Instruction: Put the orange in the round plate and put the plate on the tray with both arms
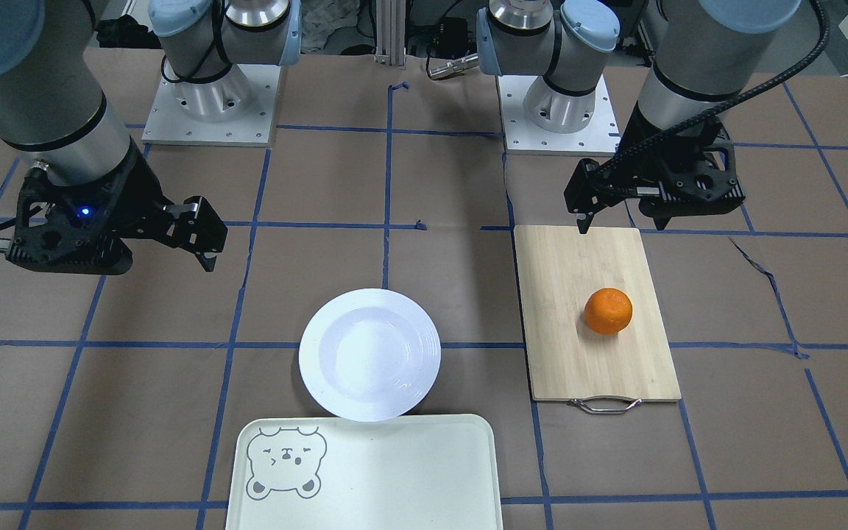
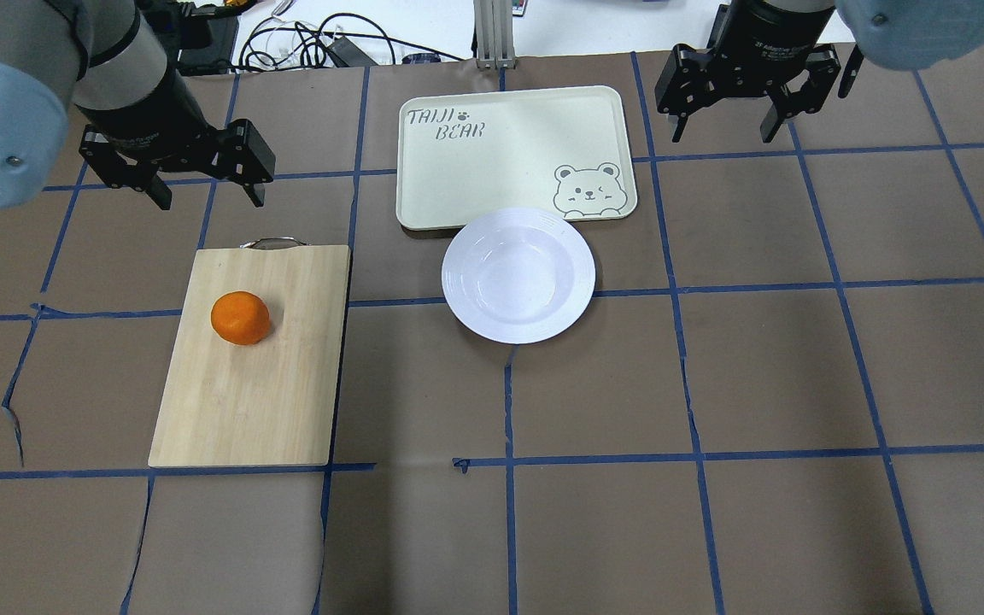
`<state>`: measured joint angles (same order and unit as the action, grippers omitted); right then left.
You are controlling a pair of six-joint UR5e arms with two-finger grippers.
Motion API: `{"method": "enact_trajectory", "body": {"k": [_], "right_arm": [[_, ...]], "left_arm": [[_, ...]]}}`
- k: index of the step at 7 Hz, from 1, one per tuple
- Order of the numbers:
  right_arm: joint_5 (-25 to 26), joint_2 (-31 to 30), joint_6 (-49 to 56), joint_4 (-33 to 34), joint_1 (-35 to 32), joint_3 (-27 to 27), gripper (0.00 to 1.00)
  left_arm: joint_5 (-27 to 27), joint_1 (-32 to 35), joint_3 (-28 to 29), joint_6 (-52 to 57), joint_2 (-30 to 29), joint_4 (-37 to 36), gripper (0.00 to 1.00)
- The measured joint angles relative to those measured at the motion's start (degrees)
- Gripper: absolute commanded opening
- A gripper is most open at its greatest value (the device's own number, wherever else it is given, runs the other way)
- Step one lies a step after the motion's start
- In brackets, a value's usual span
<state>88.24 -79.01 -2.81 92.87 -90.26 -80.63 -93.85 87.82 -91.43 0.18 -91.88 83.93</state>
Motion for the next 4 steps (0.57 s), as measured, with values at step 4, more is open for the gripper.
{"method": "enact_trajectory", "body": {"k": [4], "right_arm": [[0.00,0.00,0.04,0.08,0.00,-0.02,1.00]], "left_arm": [[0.50,0.15,0.12,-0.02,0.27,0.00,1.00]]}}
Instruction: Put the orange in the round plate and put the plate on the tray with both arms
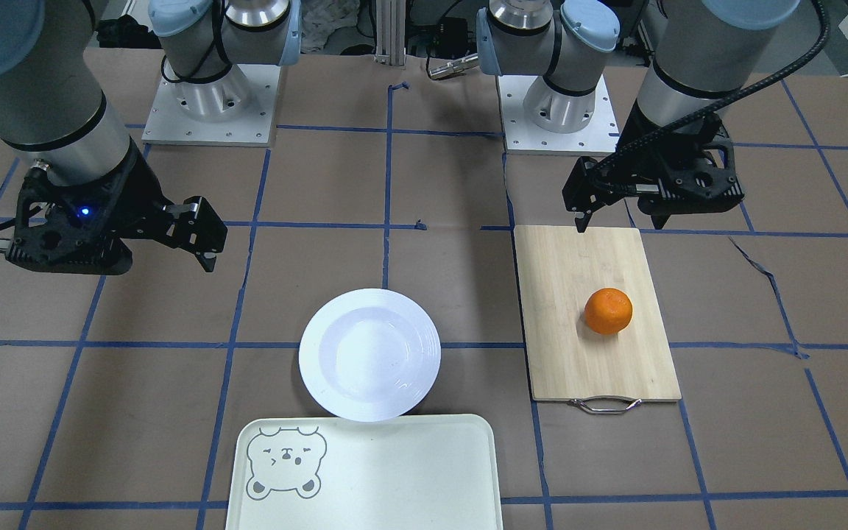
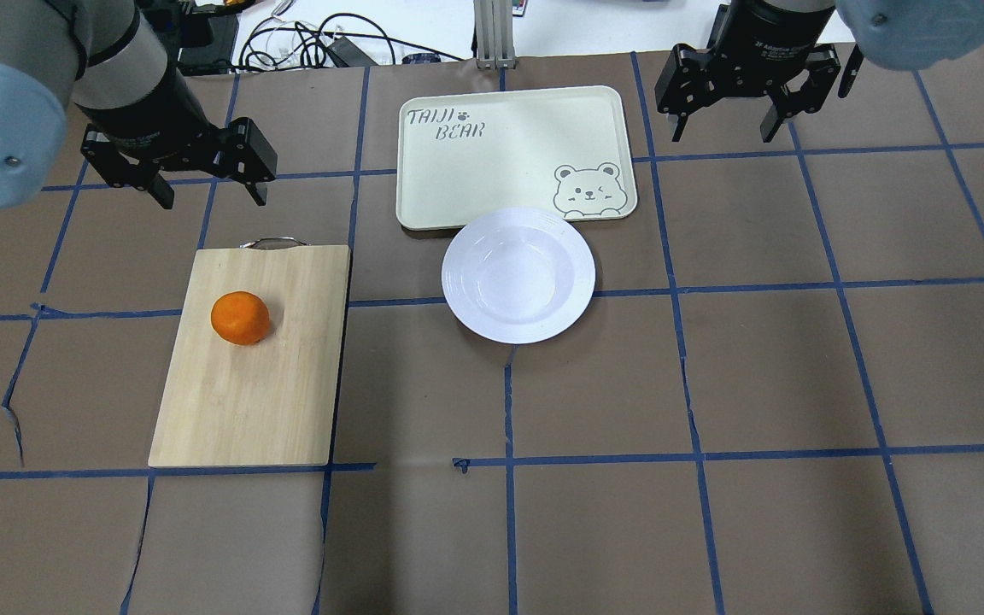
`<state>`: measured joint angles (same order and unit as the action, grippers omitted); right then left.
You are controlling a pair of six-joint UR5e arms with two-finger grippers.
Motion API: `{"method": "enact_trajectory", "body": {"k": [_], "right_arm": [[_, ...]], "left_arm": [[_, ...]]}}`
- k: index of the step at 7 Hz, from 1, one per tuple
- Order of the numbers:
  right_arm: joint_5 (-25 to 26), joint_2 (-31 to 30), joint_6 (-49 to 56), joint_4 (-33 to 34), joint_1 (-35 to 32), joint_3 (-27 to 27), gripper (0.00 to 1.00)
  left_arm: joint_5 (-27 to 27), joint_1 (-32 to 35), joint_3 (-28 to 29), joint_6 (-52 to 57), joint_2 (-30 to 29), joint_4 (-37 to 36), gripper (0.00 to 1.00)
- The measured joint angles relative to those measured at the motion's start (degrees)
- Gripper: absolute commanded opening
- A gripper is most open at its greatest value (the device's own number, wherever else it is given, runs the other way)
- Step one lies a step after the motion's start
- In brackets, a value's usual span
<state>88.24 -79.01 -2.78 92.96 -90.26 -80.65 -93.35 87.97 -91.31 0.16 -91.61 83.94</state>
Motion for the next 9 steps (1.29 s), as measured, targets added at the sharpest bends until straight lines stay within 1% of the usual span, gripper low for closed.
{"method": "enact_trajectory", "body": {"k": [2,4,5,6,8,9], "right_arm": [[0.00,0.00,0.01,0.09,0.00,0.01,1.00],[0.00,0.00,0.01,0.06,0.00,0.00,1.00],[0.00,0.00,0.00,0.02,0.00,-0.02,1.00],[0.00,0.00,0.01,-0.02,0.00,-0.03,1.00],[0.00,0.00,-0.03,0.06,0.00,-0.22,1.00],[0.00,0.00,-0.03,0.08,0.00,-0.29,1.00]], "left_arm": [[0.61,0.18,0.05,-0.06,0.86,0.32,1.00],[0.26,-0.54,0.17,-0.18,1.52,2.22,1.00],[0.08,-2.40,0.23,-0.13,1.28,2.73,1.00],[0.14,-5.70,-0.02,-0.09,0.34,2.58,1.00],[0.40,-12.02,-2.68,-0.70,-2.19,1.60,1.00],[0.61,-13.19,-4.71,-0.92,-3.68,-0.62,1.00]]}}
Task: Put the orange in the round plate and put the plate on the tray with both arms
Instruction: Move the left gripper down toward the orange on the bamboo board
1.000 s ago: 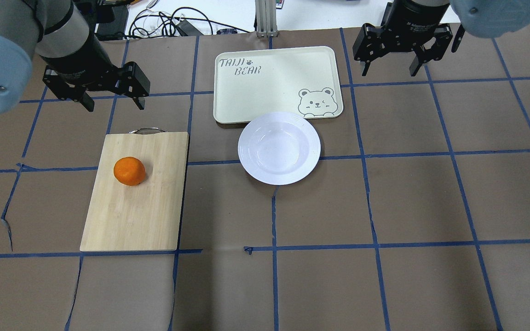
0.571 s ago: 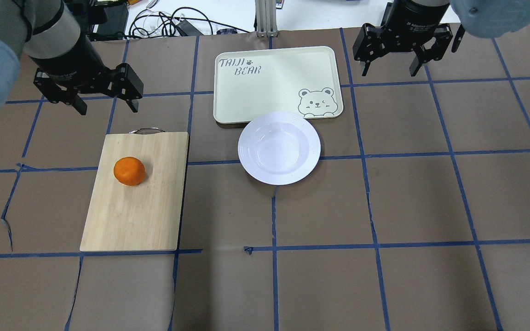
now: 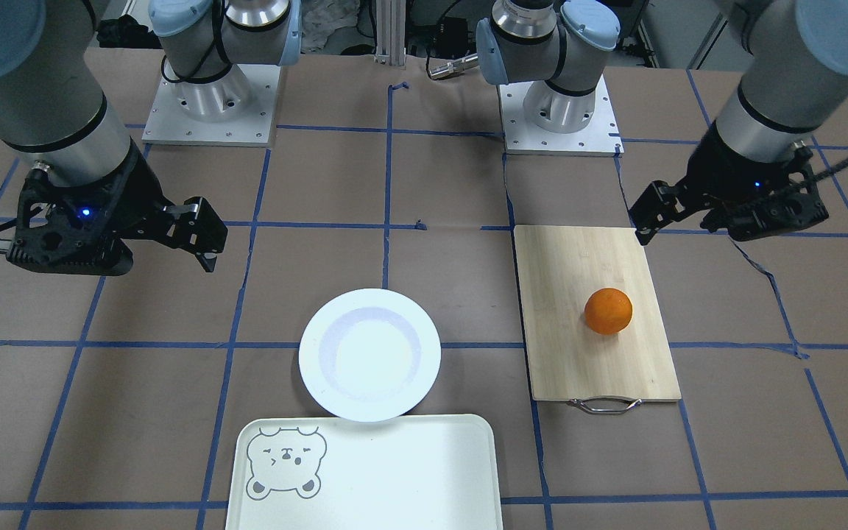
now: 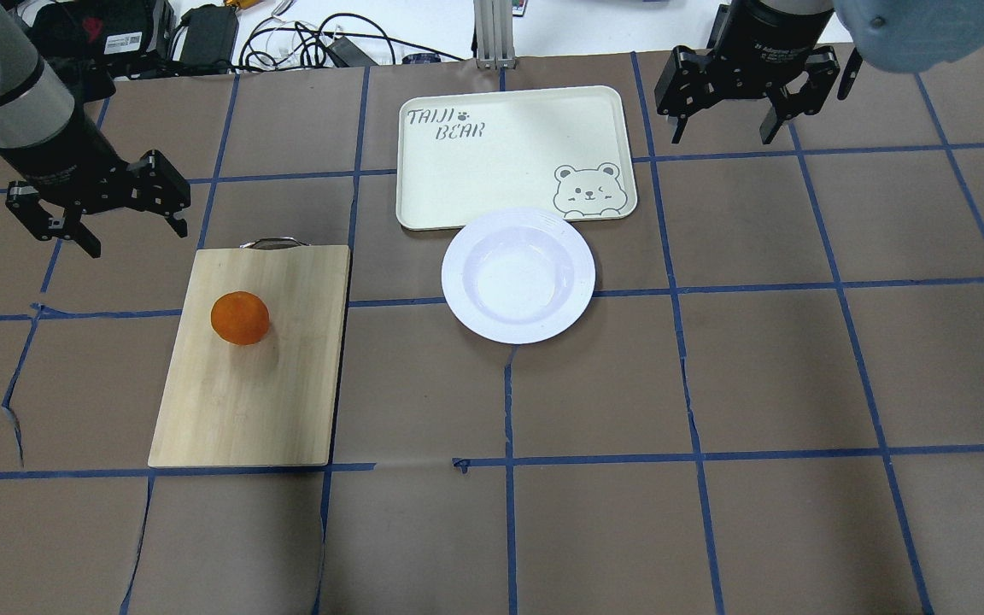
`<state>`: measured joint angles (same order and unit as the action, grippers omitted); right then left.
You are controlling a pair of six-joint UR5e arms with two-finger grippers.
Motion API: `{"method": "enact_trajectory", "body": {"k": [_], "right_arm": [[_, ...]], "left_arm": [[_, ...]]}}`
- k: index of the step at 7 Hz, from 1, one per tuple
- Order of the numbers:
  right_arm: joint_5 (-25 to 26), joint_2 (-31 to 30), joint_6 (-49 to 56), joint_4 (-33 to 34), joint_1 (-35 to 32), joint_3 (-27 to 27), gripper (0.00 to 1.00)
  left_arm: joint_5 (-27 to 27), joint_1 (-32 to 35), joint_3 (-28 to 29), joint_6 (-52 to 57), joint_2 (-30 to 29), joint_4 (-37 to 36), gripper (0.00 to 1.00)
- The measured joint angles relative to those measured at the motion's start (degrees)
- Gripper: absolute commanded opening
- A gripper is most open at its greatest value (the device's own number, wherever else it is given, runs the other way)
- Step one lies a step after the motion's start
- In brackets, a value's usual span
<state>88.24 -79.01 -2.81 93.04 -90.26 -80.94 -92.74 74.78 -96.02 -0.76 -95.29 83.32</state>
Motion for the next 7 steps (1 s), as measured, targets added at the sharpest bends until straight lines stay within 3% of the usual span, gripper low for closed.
{"method": "enact_trajectory", "body": {"k": [4,7], "right_arm": [[0.00,-0.03,0.00,-0.09,0.00,-0.09,1.00],[0.00,0.00,-0.04,-0.26,0.00,-0.09,1.00]], "left_arm": [[1.37,-0.59,-7.76,-0.15,-8.06,-18.90,1.00],[6.59,-0.39,-9.99,-1.03,-11.51,-20.93,1.00]]}}
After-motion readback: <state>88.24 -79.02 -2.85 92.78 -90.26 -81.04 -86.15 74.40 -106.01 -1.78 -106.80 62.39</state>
